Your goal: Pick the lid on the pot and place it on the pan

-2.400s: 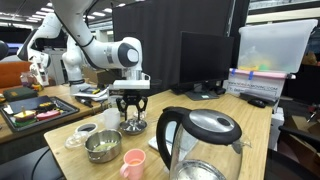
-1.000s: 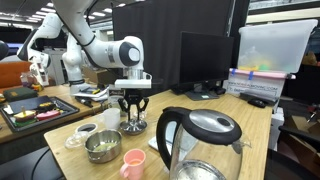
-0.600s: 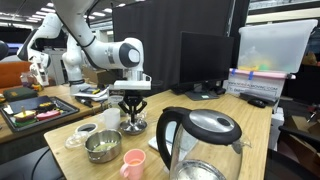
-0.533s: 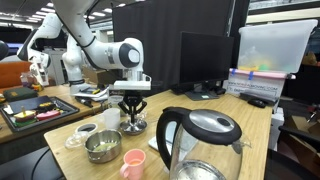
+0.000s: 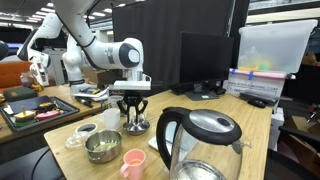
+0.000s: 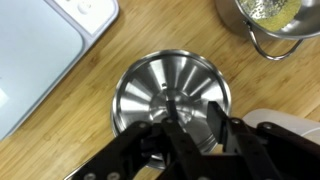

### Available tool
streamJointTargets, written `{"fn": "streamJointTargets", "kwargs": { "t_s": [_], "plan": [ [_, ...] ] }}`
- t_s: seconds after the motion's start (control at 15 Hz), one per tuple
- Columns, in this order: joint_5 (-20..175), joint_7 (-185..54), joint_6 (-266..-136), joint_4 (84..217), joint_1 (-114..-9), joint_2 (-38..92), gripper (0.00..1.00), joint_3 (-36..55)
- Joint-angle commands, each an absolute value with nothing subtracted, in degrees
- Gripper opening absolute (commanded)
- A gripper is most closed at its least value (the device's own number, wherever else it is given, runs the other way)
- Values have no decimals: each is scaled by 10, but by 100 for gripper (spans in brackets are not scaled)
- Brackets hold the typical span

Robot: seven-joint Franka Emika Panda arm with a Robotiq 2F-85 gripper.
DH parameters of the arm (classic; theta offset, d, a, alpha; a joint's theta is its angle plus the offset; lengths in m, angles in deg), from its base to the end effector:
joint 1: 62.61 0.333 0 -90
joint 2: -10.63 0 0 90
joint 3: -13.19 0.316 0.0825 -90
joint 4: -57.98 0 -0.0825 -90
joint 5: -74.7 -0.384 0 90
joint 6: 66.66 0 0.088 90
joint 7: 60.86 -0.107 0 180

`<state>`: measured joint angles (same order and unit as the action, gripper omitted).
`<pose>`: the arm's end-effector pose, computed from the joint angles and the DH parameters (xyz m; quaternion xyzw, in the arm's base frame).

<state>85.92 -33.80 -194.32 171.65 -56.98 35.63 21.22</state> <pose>0.5757 0.1320 0.2313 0.9089 0.4045 -0.0961 0.0305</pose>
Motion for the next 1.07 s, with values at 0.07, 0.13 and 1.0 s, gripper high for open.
{"fn": "streamJointTargets", "kwargs": {
  "t_s": [0.07,0.13,1.0],
  "plan": [
    [856,-327,-1933,1714,-577,357,74,218],
    [856,-326,-1932,1715,-577,357,80,219],
    [850,-324,-1927,1713,-580,361,26,220]
  ]
}}
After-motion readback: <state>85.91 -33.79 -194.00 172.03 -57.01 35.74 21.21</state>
